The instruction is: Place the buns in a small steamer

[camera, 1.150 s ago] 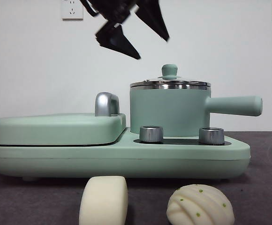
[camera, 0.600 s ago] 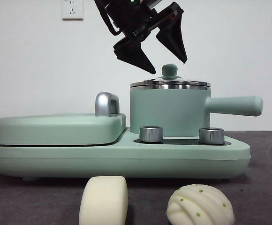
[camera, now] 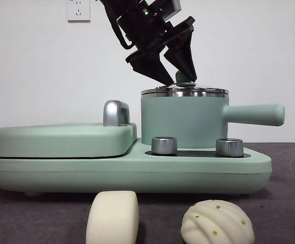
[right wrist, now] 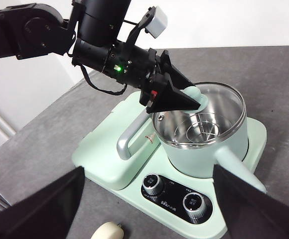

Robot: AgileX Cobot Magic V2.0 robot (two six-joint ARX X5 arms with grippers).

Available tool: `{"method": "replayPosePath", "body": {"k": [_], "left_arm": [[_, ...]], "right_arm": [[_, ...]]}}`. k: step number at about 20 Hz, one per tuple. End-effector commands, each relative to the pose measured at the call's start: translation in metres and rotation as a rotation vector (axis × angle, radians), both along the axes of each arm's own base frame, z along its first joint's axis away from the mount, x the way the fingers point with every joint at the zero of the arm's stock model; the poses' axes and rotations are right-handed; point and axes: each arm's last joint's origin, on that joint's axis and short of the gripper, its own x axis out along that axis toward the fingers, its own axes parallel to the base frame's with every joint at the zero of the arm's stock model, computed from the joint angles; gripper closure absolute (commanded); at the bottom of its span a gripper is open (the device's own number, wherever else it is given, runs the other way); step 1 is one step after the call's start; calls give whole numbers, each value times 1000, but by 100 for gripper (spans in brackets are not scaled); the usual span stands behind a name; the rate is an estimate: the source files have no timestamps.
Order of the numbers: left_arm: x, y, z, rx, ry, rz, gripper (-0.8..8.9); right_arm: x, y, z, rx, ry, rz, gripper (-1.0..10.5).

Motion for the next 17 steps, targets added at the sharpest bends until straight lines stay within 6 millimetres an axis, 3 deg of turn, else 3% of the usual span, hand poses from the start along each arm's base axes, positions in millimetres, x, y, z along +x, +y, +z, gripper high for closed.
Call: {"method": "replayPosePath", "body": {"k": [1,3,5,10,13,17], "left_arm": [[1,-9,2,0,-31,-31,638],[1,-9,2,0,-31,-31,668],[0,-9,2,3,-36,-37,757],[0,-9,6,-2,-37,-34,764],[-2,-8,25,-9,-35,-29,766],[-5,-1,65,-28,-57,-18,798]], "right_arm": [[-1,0,4,-5,-21,2,536],[-1,0,4,-5,-21,2,536],[-1,0,4,-5,-21,2,536],[-1,0,4,-5,-17,2,536],[-1,0,4,13,-1,5,536],[2,2,4,87,49,92,537]]}}
